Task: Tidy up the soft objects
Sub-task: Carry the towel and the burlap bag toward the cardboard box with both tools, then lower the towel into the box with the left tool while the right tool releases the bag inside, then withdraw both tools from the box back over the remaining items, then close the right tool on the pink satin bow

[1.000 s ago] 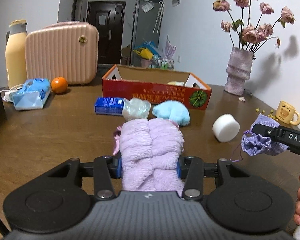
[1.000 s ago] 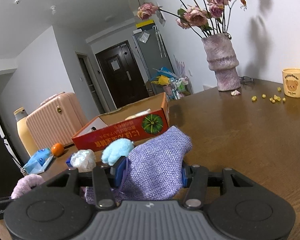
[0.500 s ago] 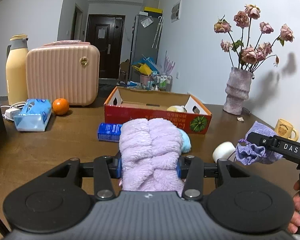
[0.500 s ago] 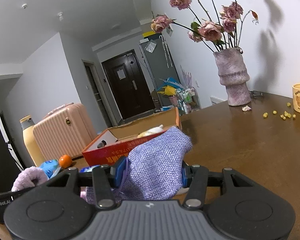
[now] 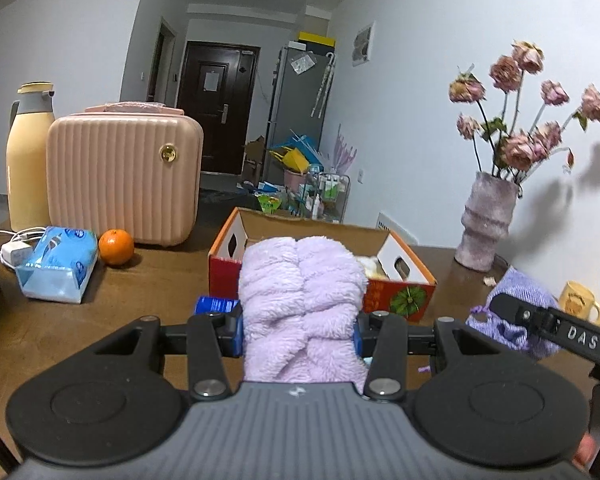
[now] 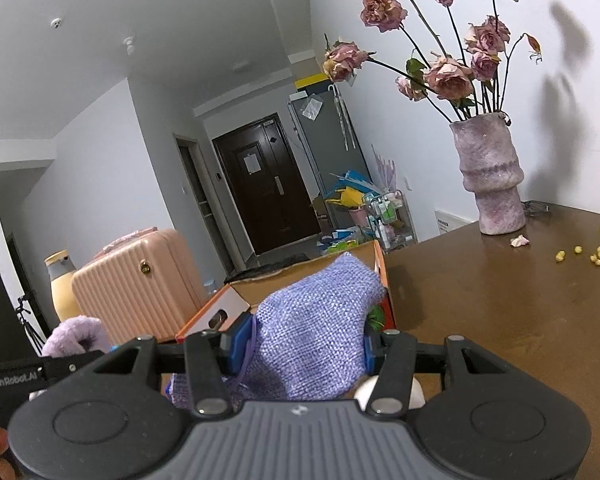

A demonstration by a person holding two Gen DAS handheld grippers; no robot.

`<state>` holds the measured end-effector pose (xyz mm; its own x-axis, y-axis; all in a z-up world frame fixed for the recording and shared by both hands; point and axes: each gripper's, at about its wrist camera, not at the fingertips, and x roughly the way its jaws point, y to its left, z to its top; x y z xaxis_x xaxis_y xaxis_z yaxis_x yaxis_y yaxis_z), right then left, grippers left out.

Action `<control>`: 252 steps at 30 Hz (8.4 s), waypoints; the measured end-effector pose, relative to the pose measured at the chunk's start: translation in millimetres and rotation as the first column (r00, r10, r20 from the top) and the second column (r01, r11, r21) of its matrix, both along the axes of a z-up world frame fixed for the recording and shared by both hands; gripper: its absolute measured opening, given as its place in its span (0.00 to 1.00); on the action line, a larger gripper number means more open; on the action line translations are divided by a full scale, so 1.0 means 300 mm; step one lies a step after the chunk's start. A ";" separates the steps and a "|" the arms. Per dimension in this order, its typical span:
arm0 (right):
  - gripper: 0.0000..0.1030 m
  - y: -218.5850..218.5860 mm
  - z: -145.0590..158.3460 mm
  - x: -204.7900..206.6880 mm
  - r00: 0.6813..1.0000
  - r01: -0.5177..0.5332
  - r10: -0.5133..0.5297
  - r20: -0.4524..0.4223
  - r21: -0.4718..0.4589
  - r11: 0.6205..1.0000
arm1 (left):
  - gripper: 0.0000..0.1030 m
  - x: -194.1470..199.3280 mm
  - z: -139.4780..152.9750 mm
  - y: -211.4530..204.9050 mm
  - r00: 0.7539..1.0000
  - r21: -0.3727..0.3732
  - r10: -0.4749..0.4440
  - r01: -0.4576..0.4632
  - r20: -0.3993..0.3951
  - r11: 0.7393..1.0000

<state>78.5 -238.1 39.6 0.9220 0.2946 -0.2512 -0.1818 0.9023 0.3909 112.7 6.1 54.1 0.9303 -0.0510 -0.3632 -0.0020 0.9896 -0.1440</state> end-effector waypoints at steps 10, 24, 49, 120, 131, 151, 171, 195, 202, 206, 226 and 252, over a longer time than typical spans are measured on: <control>0.49 0.032 -0.003 0.135 1.000 0.009 -0.009 0.006 0.042 0.999 | 0.44 0.142 0.050 0.009 0.999 -0.008 0.020 -0.020 0.032 1.000; 0.49 0.086 0.018 0.289 0.999 0.024 -0.025 0.024 0.027 0.999 | 0.44 0.297 0.076 0.004 0.998 -0.009 0.028 -0.027 0.063 1.000; 0.48 0.119 -0.006 0.555 0.998 0.045 -0.045 -0.040 -0.011 0.999 | 0.44 0.552 0.086 0.050 0.996 -0.026 0.044 -0.042 0.080 0.999; 1.00 0.213 -0.067 0.852 0.968 0.100 -0.125 -0.218 -0.124 0.987 | 1.00 0.966 -0.085 0.116 0.967 0.096 0.253 -0.249 -0.028 0.964; 1.00 0.199 -0.032 0.706 0.980 0.065 -0.084 -0.180 -0.111 0.992 | 1.00 0.851 -0.051 0.145 0.972 0.071 0.234 -0.232 -0.015 0.970; 1.00 0.198 -0.078 0.425 0.990 0.031 -0.049 -0.133 -0.134 0.991 | 1.00 0.575 -0.036 0.154 0.970 0.125 0.243 -0.244 0.026 0.962; 1.00 0.212 -0.071 0.156 1.000 -0.004 -0.003 -0.029 -0.223 0.975 | 1.00 0.283 -0.065 0.196 0.976 0.109 0.217 -0.218 0.021 0.970; 1.00 0.233 -0.135 -0.105 0.998 -0.060 0.058 -0.016 -0.292 0.955 | 1.00 -0.024 -0.111 0.210 0.987 0.130 0.159 -0.159 0.016 0.979; 1.00 0.255 -0.141 -0.123 0.998 -0.069 0.069 -0.011 -0.321 0.944 | 1.00 -0.081 -0.132 0.222 0.989 0.131 0.149 -0.148 0.007 0.980; 1.00 0.263 -0.141 -0.127 0.998 -0.067 0.069 -0.007 -0.329 0.942 | 1.00 -0.076 -0.135 0.224 0.990 0.127 0.143 -0.141 -0.004 0.982; 1.00 0.420 -0.185 -0.123 0.967 -0.252 0.237 -0.088 -0.413 0.875 | 1.00 -0.078 -0.157 0.280 0.992 0.131 0.121 -0.114 -0.043 0.985; 0.48 0.614 -0.250 0.033 0.874 -0.483 0.403 -0.271 -0.397 0.781 | 1.00 -0.048 -0.176 0.303 0.985 0.118 0.139 -0.127 -0.100 0.985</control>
